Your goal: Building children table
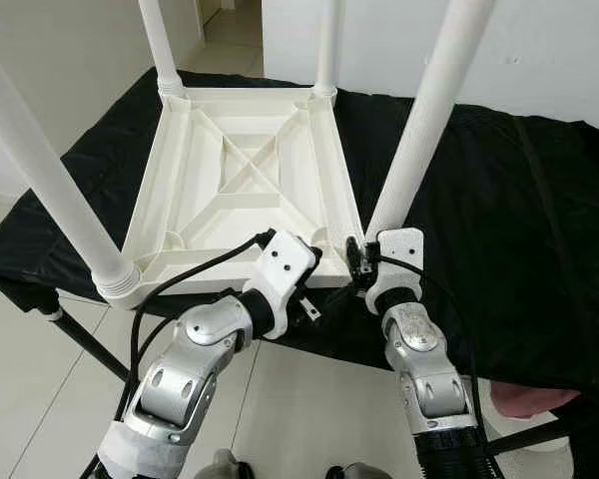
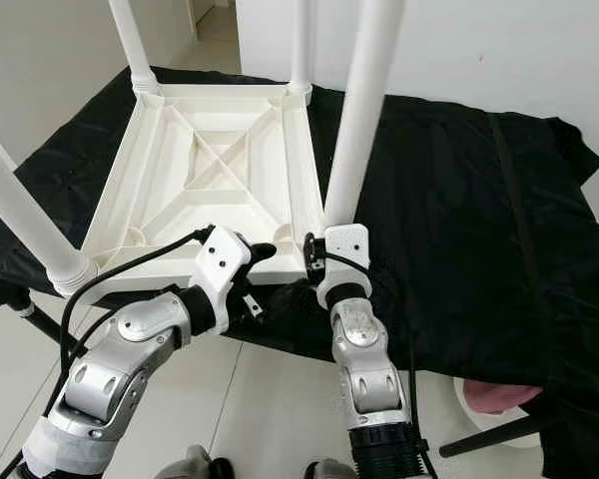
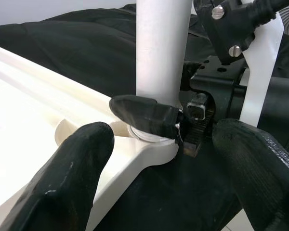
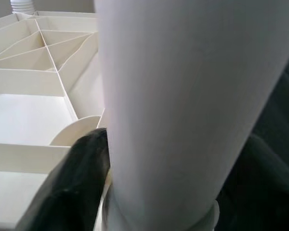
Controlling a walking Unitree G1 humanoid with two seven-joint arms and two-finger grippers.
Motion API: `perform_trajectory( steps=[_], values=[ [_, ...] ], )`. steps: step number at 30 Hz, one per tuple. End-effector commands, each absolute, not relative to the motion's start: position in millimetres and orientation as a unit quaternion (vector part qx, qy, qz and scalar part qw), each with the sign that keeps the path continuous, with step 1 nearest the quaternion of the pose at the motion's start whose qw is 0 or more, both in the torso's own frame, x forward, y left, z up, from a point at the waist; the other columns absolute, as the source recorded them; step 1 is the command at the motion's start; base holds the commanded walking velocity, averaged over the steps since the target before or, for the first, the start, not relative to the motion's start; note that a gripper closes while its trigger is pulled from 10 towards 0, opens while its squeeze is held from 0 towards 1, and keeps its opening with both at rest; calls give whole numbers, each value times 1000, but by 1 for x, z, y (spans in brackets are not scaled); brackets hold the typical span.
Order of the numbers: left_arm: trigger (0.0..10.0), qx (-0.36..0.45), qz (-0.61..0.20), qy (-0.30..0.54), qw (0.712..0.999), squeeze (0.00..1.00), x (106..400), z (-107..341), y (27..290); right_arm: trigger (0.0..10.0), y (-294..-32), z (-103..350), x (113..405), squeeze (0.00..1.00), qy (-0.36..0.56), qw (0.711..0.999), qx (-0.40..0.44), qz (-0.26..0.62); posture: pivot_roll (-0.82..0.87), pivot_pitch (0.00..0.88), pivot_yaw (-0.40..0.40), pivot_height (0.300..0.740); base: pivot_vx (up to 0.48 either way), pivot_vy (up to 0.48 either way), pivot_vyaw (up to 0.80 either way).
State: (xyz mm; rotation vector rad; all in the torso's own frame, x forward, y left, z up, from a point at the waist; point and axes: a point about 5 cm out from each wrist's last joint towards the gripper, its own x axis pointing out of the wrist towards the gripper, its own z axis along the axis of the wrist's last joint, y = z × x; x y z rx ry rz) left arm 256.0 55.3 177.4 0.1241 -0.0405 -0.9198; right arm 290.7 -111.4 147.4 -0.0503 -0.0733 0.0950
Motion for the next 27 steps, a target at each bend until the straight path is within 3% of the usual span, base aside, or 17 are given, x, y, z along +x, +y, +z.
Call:
perform_trajectory(
  steps=[1,4,5,6,14,15,17,25,27],
  values=[
    [10000,58,-429,-16,901,0,257,174,56,10000,-115,151,293,1000,-41,997,-12,68,-90,45,-6,740,0,0,0],
    [10000,58,-428,-14,902,0,257,172,56,10000,-118,152,296,1000,-42,995,-15,86,-89,43,-7,740,0,0,0],
    [10000,58,-429,-13,902,0,257,171,56,10000,-120,153,298,322,-44,994,-16,98,-87,44,-6,740,0,0,0],
    [10000,58,-429,-12,901,0,257,171,55,10000,-123,154,299,0,-44,993,-14,112,-87,44,-6,740,0,0,0],
    [10000,58,-428,-12,902,0,257,171,55,10000,-133,163,308,0,-40,977,-34,205,-86,46,-4,740,0,0,0],
    [10000,58,-427,-13,902,0,258,172,55,10000,-137,165,309,0,-37,957,-71,279,-87,48,0,740,0,0,0],
    [10000,58,-427,-13,902,0,257,172,55,10000,-143,164,309,0,-33,940,-102,325,-87,48,0,740,0,0,0],
    [10000,59,-429,-16,901,0,258,174,56,10000,-150,161,316,0,-24,912,-141,385,-89,49,14,740,0,0,0],
    [10000,60,-431,-17,900,0,259,175,55,10000,-151,158,322,0,-6,891,-154,428,-86,50,18,740,0,0,0]
  ],
)
